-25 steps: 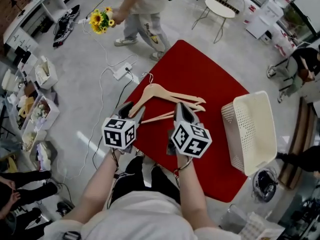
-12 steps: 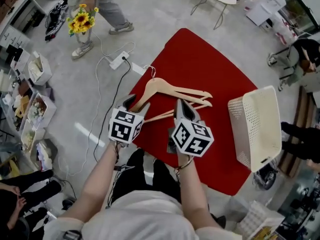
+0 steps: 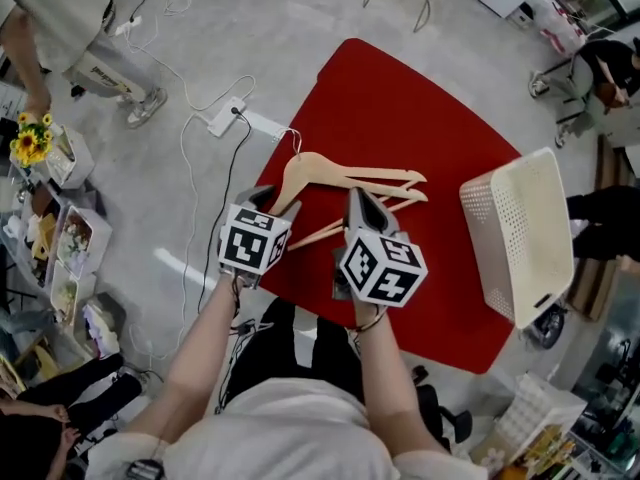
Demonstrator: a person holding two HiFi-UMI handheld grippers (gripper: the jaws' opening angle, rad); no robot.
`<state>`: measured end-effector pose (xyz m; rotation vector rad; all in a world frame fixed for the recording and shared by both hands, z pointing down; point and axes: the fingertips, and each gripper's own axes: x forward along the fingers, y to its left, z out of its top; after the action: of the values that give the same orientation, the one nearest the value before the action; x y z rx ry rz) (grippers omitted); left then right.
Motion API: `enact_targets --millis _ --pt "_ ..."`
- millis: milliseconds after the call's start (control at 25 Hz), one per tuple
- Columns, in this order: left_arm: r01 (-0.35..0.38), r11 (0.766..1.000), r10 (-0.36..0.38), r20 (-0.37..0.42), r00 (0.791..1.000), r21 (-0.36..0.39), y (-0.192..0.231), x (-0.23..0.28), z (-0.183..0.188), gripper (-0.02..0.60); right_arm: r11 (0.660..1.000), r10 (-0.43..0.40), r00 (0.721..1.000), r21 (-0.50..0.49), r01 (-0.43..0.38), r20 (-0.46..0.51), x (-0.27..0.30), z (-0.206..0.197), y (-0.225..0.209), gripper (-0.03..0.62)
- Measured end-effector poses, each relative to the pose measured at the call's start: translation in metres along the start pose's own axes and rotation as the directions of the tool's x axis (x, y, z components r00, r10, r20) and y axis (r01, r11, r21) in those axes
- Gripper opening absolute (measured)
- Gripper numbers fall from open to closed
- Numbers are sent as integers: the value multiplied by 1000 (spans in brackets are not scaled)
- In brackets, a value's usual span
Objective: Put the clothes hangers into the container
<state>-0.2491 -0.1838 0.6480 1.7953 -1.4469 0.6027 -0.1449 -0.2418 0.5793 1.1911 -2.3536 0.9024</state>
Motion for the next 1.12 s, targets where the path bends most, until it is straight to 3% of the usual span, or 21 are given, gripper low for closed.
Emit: enact_targets --millis 320,480,1120 --pt "2 1000 -2 -33 999 0 0 9 0 205 1000 -20 1000 21 20 0 7 1 -4 15" --pt "-14 1000 14 -40 999 2 -1 7 -3 137 999 -20 1000 25 20 -5 6 -3 -2 15" --pt "-26 999 27 26 999 -41 -4 -5 7 127 999 -27 999 26 27 23 -12 3 -14 15"
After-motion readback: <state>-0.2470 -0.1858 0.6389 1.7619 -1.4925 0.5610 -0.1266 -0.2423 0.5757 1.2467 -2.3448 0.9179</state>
